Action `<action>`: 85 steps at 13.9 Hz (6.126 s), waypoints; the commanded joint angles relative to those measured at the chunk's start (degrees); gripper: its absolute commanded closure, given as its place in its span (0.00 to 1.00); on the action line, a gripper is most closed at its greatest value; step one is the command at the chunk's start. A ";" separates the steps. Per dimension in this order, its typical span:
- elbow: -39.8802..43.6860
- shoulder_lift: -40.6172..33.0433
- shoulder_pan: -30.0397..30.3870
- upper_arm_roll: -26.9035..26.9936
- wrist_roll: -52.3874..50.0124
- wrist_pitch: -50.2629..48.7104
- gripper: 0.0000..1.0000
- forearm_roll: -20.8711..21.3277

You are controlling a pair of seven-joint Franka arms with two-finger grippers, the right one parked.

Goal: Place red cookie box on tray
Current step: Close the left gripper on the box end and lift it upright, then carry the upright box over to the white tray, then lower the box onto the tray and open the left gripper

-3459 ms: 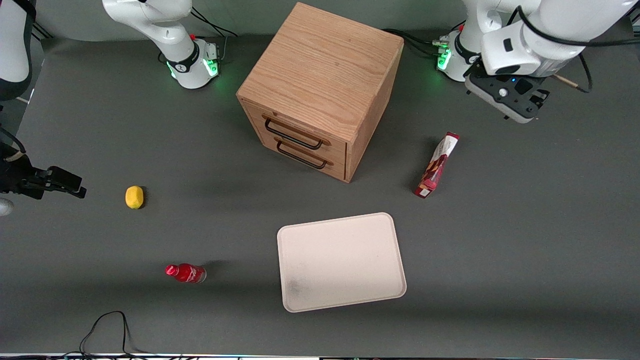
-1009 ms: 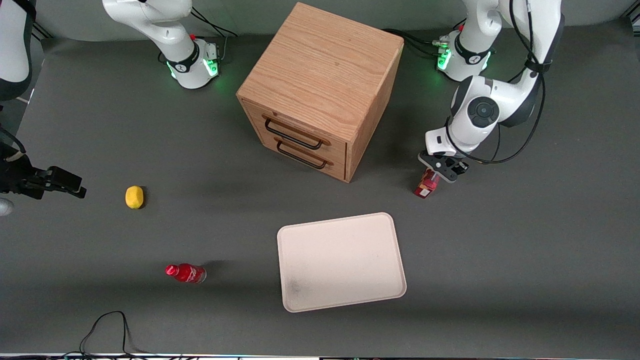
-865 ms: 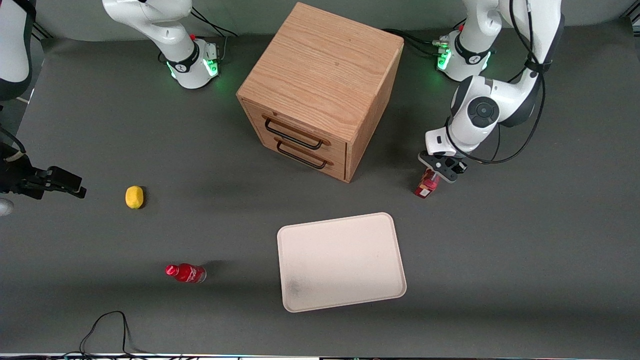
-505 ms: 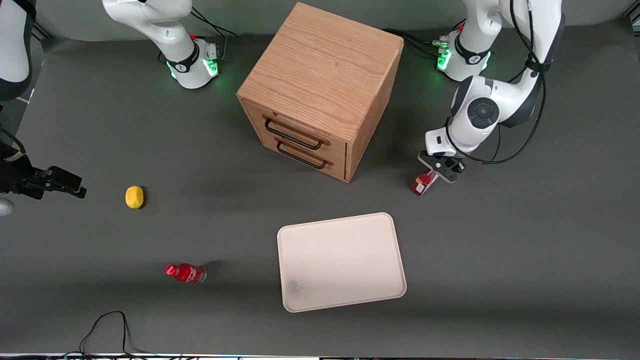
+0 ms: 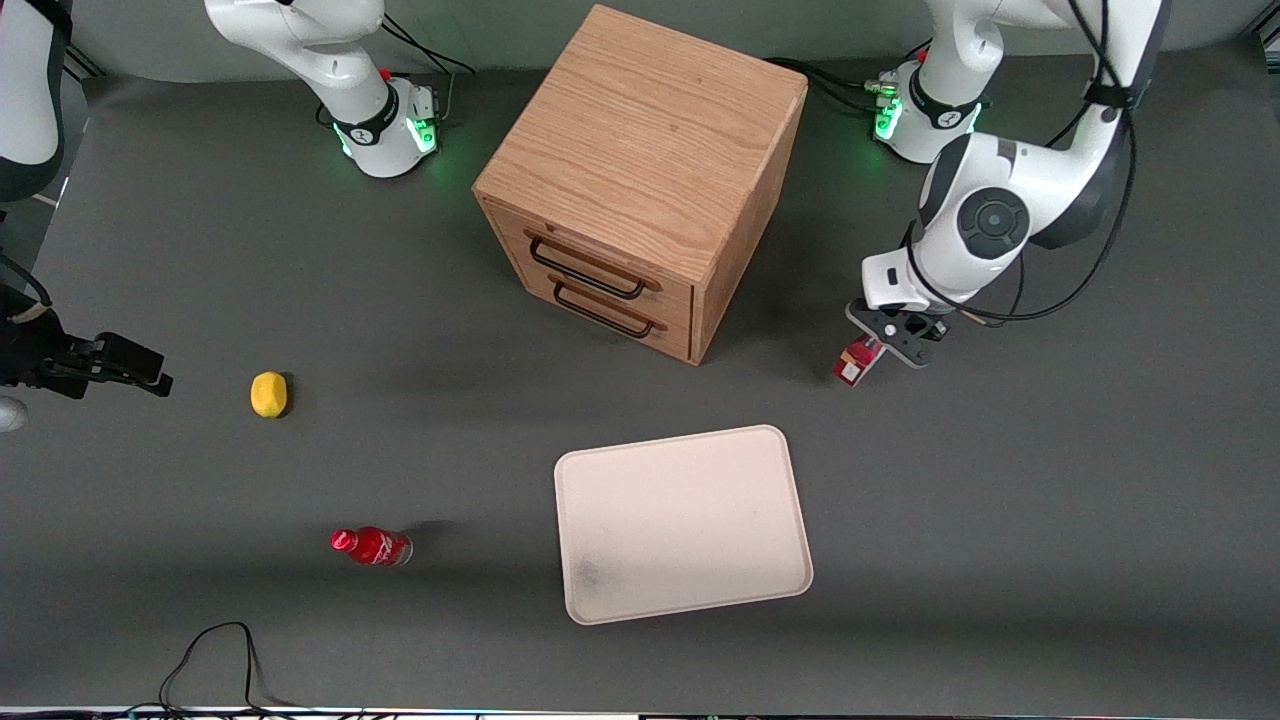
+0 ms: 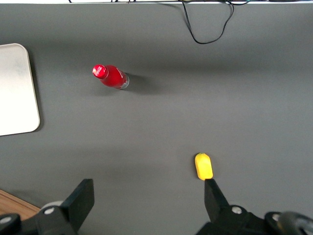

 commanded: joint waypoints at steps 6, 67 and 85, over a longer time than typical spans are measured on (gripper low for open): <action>21.08 -3.28 -0.13 2.52 -1.17 -25.45 1.00 0.35; 66.45 52.01 -8.39 2.26 -58.48 -6.39 0.42 -4.40; 67.68 33.75 -7.52 2.87 -59.44 -23.96 0.00 -2.82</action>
